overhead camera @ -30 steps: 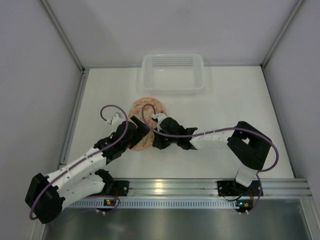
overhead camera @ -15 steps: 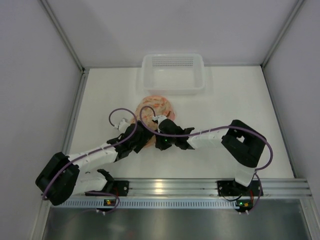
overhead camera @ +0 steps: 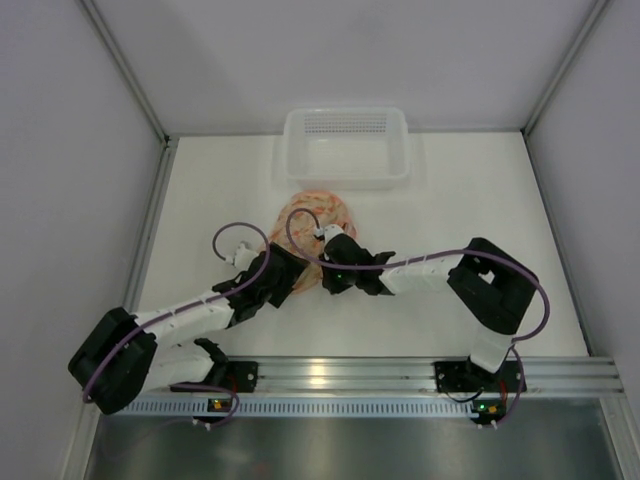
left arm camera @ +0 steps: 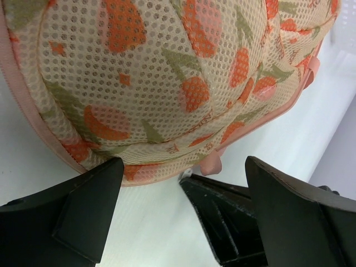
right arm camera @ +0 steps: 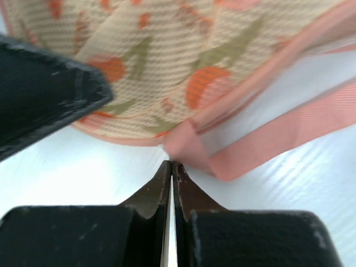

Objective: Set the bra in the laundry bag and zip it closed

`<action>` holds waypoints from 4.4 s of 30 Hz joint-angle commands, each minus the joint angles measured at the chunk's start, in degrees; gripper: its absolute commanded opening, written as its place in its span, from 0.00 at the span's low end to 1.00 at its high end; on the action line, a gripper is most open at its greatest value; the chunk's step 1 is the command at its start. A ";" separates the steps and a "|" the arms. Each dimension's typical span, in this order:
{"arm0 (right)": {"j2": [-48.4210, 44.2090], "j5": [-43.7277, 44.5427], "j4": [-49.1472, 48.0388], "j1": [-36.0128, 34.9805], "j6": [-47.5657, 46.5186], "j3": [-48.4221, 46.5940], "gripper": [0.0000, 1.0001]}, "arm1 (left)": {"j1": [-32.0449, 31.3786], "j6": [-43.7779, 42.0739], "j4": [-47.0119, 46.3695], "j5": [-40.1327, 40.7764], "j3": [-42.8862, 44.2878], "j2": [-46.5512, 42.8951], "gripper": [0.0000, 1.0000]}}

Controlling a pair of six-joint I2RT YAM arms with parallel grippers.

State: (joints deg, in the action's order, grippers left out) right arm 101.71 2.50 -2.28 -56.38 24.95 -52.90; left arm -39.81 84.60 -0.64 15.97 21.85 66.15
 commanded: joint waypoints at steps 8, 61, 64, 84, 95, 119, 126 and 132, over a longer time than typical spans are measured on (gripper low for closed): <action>-2.13 6.29 3.69 7.60 -3.50 2.98 0.00 | 0.00 0.65 11.63 3.28 -2.25 3.73 0.98; -16.82 2.60 -8.78 7.16 1.06 18.98 0.00 | 19.33 -36.94 4.87 1.63 20.06 16.63 0.99; -12.96 2.24 -8.97 5.76 1.94 15.39 0.00 | 19.86 -39.42 5.56 -1.01 23.40 16.04 0.99; -3.01 -0.84 -11.25 0.22 7.66 3.95 0.00 | 8.36 -23.08 3.90 -3.57 16.65 1.26 0.99; -2.83 -0.13 -11.69 -0.13 7.22 5.00 0.00 | 1.41 -12.27 -1.90 -0.94 15.60 9.69 0.99; -4.41 9.88 -5.45 1.44 1.42 6.06 0.00 | -1.15 -2.24 2.66 7.77 7.25 18.94 0.98; -6.44 11.47 -5.63 6.36 -2.88 5.97 0.00 | 1.49 -2.95 8.11 10.04 3.12 10.50 0.99; -6.18 9.37 -5.63 9.53 -8.32 4.04 0.00 | 3.24 -4.44 10.05 10.93 1.62 7.59 0.99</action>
State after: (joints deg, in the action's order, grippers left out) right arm 97.62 9.85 -8.21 -48.75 21.82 -46.96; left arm -38.39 82.50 -2.52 22.74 26.50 73.32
